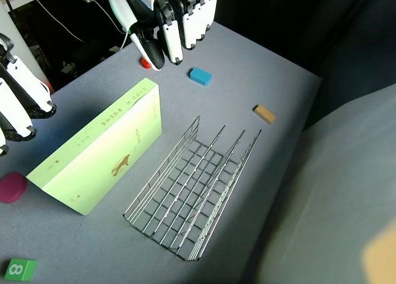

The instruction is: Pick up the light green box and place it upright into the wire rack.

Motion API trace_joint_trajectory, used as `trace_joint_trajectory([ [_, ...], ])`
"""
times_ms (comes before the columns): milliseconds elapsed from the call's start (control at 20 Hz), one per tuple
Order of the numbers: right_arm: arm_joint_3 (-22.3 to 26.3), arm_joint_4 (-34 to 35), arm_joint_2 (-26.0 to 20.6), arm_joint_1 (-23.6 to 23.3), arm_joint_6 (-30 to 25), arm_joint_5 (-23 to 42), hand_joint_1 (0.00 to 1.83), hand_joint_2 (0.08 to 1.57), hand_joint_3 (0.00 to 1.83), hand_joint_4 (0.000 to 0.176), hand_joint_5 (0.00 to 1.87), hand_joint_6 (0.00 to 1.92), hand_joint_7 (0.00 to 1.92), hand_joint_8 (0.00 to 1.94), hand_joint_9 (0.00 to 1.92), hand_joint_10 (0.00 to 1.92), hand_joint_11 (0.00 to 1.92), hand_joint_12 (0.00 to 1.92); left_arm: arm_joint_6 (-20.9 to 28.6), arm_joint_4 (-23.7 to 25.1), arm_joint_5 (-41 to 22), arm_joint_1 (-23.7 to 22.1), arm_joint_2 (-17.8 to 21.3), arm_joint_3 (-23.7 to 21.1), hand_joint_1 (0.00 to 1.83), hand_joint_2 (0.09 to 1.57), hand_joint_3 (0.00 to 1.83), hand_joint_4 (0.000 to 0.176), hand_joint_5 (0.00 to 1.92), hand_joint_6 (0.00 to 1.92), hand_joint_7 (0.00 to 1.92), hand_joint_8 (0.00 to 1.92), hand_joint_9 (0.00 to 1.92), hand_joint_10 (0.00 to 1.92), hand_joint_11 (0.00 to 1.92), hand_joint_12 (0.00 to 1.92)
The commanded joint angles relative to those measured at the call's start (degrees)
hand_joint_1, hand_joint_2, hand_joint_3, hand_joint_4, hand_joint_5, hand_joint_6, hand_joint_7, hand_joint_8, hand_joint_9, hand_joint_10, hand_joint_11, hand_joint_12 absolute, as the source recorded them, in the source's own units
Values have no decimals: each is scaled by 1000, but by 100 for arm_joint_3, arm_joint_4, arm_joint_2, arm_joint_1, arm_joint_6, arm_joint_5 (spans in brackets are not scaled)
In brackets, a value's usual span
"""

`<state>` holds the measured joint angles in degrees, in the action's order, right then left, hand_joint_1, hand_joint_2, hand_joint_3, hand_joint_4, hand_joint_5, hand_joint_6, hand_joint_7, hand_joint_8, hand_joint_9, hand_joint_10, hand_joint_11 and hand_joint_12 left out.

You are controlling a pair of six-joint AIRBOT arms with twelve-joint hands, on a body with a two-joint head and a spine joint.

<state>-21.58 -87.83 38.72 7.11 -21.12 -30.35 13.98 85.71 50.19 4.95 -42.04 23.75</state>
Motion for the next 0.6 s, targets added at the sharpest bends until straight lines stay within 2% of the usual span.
trace_joint_trajectory([
  [0, -3, -290, 10, -23, 1, -13, 18, 991, 140, 6, 142, 71, 164, 34, 127, 90, 0, 790, -40, 503, 48, -45, -16, -15, 15, 1216, 136, 1, 193, 84, 123, 47, 81, 58, 0, 412],
  [50, -4, -290, 13, -23, 1, -13, 0, 1056, 15, 6, 159, 7, 165, 0, 151, 16, 0, 796, -40, 503, 49, -38, -16, -28, 0, 1268, 16, 6, 201, 11, 116, 2, 81, 7, 0, 323],
  [300, -3, -284, 37, -8, 0, -38, 0, 1050, 8, 6, 158, 5, 174, 3, 154, 14, 0, 790, -87, 503, 52, -29, -15, -28, 0, 1271, 7, 6, 202, 5, 122, 4, 86, 6, 0, 301],
  [400, -3, -237, 75, 7, 0, -99, 0, 1048, 7, 6, 158, 4, 174, 3, 154, 13, 0, 788, -165, 503, 47, 0, 0, 24, 0, 1273, 3, 5, 219, 6, 145, 6, 99, 5, 0, 349],
  [550, -5, -142, 264, 83, 1, -224, 49, 1036, 0, 6, 157, 2, 173, 1, 154, 8, 0, 770, -220, 507, -181, 144, 201, 155, 0, 1275, 1, 5, 229, 4, 155, 3, 113, 5, 0, 399],
])
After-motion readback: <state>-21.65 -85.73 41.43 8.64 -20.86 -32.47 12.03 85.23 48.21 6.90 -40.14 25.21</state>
